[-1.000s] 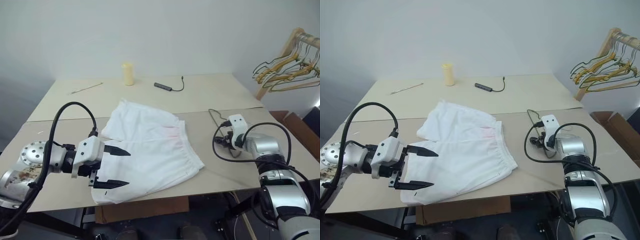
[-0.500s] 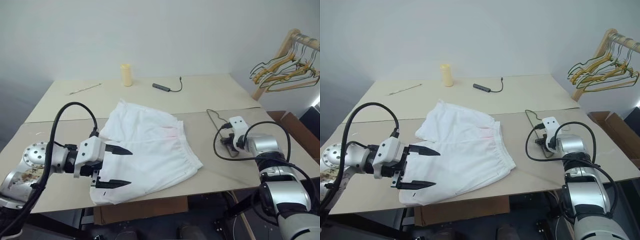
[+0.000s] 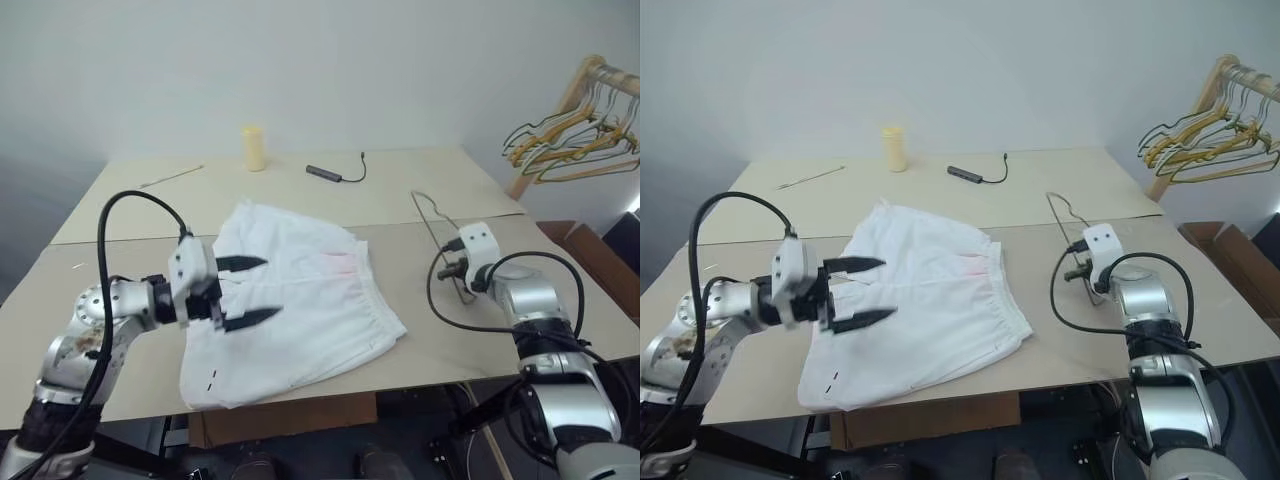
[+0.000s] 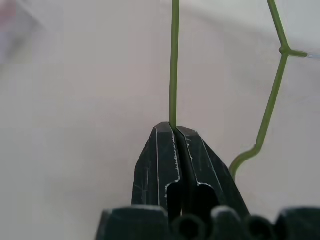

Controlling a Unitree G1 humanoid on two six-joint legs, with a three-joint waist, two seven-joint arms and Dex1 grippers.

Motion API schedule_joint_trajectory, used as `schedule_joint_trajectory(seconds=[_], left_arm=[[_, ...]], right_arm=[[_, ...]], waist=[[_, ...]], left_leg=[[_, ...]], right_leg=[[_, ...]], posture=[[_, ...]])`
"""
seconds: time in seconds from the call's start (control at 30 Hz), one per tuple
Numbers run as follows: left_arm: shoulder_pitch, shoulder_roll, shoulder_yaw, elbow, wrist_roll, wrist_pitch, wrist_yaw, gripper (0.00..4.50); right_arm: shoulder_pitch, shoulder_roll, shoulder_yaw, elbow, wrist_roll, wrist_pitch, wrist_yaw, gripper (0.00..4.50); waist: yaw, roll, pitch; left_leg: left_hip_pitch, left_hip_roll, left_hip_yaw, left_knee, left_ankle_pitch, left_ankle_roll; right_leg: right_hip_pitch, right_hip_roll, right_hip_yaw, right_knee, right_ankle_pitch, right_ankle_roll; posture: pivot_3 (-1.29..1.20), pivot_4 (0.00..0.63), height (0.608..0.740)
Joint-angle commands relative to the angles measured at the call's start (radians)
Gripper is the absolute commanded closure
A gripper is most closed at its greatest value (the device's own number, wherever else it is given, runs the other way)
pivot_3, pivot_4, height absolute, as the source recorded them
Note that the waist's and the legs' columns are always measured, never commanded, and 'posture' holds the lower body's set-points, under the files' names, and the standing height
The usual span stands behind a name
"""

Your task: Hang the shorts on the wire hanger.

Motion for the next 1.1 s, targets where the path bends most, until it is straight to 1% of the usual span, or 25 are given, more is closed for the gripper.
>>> schedule_joint_trajectory(seconds=[0.03, 0.1, 0.17, 0.2, 0.33, 0.47, 0.63, 0.73, 0.87, 0.9, 0.97, 1.1], left_arm=[[-0.085, -0.118, 0.133, 0.027, -0.329, 0.252, 0.253, 0.0], [-0.104, -0.197, 0.165, 0.032, -0.427, 0.313, 0.367, 0.0], [-0.107, -0.309, 0.153, 0.0, -0.504, 0.322, 0.489, 0.0], [-0.11, -0.349, 0.151, -0.01, -0.538, 0.325, 0.536, 0.0], [-0.155, -0.47, 0.132, -0.039, -0.598, 0.307, 0.689, 0.0], [-0.184, -0.511, 0.115, -0.056, -0.608, 0.285, 0.754, 0.0], [-0.207, -0.506, 0.11, -0.042, -0.586, 0.261, 0.771, 0.0], [-0.216, -0.498, 0.108, -0.023, -0.564, 0.253, 0.779, 0.59], [-0.218, -0.495, 0.097, -0.014, -0.535, 0.232, 0.759, 1.83], [-0.219, -0.501, 0.097, -0.01, -0.538, 0.228, 0.76, 2.22], [-0.222, -0.508, 0.091, -0.006, -0.532, 0.221, 0.763, 2.79], [-0.228, -0.51, 0.064, -0.01, -0.483, 0.208, 0.765, 4.13]], right_arm=[[0.062, -0.004, 0.001, -0.269, 0.0, -0.168, 0.012, 4.49], [0.104, 0.01, 0.012, -0.345, 0.006, -0.208, 0.016, 4.49], [0.153, 0.027, 0.057, -0.437, -0.018, -0.312, 0.017, 4.49], [0.169, 0.031, 0.075, -0.468, -0.034, -0.344, 0.015, 4.49], [0.218, 0.045, 0.137, -0.541, -0.06, -0.469, 0.035, 4.49], [0.252, 0.034, 0.171, -0.549, -0.072, -0.572, 0.065, 4.49], [0.259, 0.045, 0.179, -0.541, -0.079, -0.594, 0.072, 4.49], [0.259, 0.05, 0.186, -0.536, -0.093, -0.592, 0.066, 4.5], [0.259, 0.052, 0.19, -0.532, -0.096, -0.596, 0.07, 4.5], [0.259, 0.054, 0.191, -0.532, -0.096, -0.593, 0.07, 4.5], [0.259, 0.057, 0.191, -0.53, -0.101, -0.588, 0.068, 4.5], [0.252, 0.074, 0.189, -0.531, -0.108, -0.566, 0.055, 4.5]], waist=[[-0.002, 0.0, 0.0], [-0.003, 0.0, 0.0], [-0.001, -0.001, 0.0], [0.0, -0.001, 0.0], [0.002, -0.001, 0.0], [0.001, -0.001, 0.0], [-0.001, -0.001, 0.0], [0.0, -0.001, 0.0], [0.0, -0.001, 0.0], [0.0, -0.001, 0.0], [0.0, -0.001, 0.0], [0.0, -0.001, 0.0]], left_leg=[[0.0, 0.0, 0.0, 0.0, 0.0, 0.0], [0.0, 0.0, -0.002, 0.0, 0.0, 0.0], [0.001, -0.001, -0.002, 0.0, 0.0, 0.0], [0.002, -0.001, -0.002, 0.001, 0.0, 0.0], [0.002, -0.001, -0.001, 0.001, 0.0, 0.0], [0.003, -0.002, -0.001, 0.001, 0.0, -0.001], [0.003, -0.002, -0.001, 0.001, 0.0, -0.001], [0.003, -0.002, -0.001, 0.001, 0.0, -0.001], [0.003, -0.002, -0.001, 0.001, 0.0, -0.001], [0.003, -0.002, -0.001, 0.001, 0.0, -0.001], [0.003, -0.002, -0.001, 0.001, 0.0, -0.001], [0.003, -0.002, -0.001, 0.001, 0.0, -0.001]], right_leg=[[-0.001, 0.0, 0.0, 0.0, 0.0, 0.0], [0.001, 0.0, -0.001, -0.001, 0.0, 0.001], [0.003, 0.0, -0.001, -0.002, 0.0, 0.002], [0.004, 0.0, 0.0, -0.002, 0.001, 0.002], [0.004, 0.0, 0.0, -0.003, 0.001, 0.001], [0.005, 0.0, 0.0, -0.003, 0.001, 0.0], [0.006, 0.0, 0.0, -0.004, 0.002, 0.0], [0.006, 0.0, 0.0, -0.004, 0.002, -0.001], [0.006, 0.0, 0.0, -0.004, 0.002, -0.001], [0.006, 0.0, 0.0, -0.004, 0.002, -0.001], [0.006, 0.0, 0.0, -0.005, 0.002, -0.001], [0.006, 0.0, 0.0, -0.004, 0.002, -0.001]], posture=[[-0.02, 0.0, 0.74], [-0.03, 0.0, 0.74], [-0.03, 0.0, 0.74], [-0.03, 0.0, 0.74], [-0.03, 0.0, 0.74], [-0.04, 0.0, 0.74], [-0.04, 0.0, 0.74], [-0.04, 0.0, 0.74], [-0.04, 0.0, 0.74], [-0.04, 0.0, 0.74], [-0.04, 0.0, 0.74], [-0.04, 0.0, 0.74]])
